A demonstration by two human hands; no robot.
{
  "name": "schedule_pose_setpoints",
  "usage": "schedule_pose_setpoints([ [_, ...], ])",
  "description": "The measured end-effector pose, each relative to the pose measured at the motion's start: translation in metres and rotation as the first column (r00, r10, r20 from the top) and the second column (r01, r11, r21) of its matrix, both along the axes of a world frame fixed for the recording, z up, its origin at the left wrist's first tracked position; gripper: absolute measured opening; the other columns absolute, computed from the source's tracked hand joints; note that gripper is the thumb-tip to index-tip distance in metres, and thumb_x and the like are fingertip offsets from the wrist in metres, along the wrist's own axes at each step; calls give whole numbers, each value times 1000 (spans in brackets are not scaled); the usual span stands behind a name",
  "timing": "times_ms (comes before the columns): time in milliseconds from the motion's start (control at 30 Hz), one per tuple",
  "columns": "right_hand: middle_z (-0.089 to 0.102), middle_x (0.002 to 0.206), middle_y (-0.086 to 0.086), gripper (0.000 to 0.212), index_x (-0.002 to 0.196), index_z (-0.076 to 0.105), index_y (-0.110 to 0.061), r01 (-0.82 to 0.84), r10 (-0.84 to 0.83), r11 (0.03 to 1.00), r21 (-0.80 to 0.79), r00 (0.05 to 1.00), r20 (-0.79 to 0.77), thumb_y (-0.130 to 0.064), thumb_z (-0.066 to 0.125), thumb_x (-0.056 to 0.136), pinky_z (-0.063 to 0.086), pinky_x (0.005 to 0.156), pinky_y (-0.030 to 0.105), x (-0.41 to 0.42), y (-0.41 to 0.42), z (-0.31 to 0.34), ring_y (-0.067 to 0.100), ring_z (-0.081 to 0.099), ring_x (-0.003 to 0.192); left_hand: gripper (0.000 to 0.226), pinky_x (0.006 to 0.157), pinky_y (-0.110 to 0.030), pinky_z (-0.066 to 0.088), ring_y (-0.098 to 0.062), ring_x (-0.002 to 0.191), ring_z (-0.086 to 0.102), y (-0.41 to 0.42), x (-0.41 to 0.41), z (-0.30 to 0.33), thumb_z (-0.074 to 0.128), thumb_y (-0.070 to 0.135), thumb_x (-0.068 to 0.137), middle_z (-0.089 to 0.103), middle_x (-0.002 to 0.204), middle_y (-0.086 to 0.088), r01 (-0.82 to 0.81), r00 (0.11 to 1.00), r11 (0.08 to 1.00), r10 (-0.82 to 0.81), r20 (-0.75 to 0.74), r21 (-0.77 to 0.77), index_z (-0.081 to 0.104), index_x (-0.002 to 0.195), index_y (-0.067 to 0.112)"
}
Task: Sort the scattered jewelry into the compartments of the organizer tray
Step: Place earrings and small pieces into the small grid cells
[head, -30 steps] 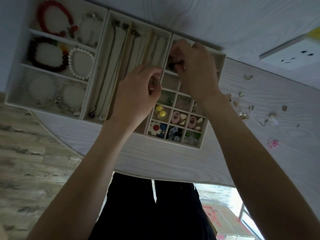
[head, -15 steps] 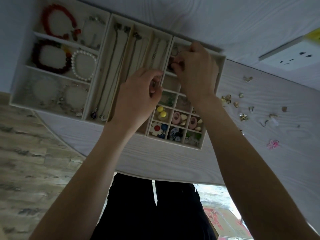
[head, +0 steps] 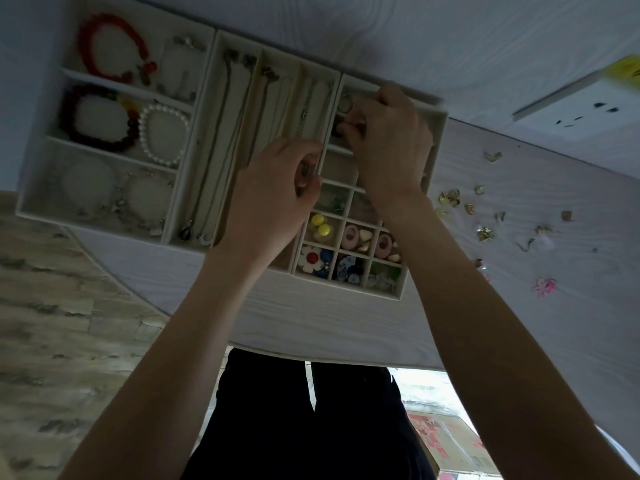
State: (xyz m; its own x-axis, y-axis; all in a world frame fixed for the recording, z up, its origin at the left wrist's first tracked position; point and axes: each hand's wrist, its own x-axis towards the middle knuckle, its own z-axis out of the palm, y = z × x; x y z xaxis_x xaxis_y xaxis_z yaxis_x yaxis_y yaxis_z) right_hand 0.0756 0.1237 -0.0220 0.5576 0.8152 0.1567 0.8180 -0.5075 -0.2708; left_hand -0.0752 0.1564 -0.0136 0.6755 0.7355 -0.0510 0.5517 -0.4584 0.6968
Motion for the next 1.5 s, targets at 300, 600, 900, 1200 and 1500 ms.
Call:
schedule_pose_setpoints([
  [300,61,81,5,17,73,70,-11,44,-29,990,132,993,-114,-27,74,74,17,48,13,4,-12,9,10,46,61,29,82,-24,46,-7,88,54,0,-1,0,63,18,89,62,104,0,6,999,999,-4,-32,51,63,118,14],
  [600,63,85,8,25,89,71,-9,220,-174,965,142,943,-284,-28,55,92,40,67,27,20,-147,36,23,57,78,36,101,-29,31,-23,117,49,-21,17,19,59,30,93,60,121,-4,232,964,955,-199,-178,187,58,125,14],
  [900,61,107,9,28,114,64,-16,431,-447,894,-117,850,-281,-23,62,87,40,79,31,63,-211,8,28,55,98,49,107,-36,30,-25,125,42,-37,33,11,60,35,91,50,134,-7,342,910,919,-271,-314,198,50,133,11],
  [1200,62,100,8,18,100,70,-9,295,-256,955,30,871,-420,-5,63,84,49,71,21,64,-182,-1,17,62,79,39,105,-41,40,-27,119,49,-34,32,9,59,18,92,54,128,-11,264,935,950,-208,-288,170,56,129,7],
  [1500,64,93,9,25,100,69,-11,230,-218,973,26,947,-235,-6,66,77,43,72,32,58,-166,-1,29,55,87,38,106,-40,38,-26,119,49,-33,32,7,60,17,91,55,127,-9,242,944,958,-196,-264,155,57,128,9],
])
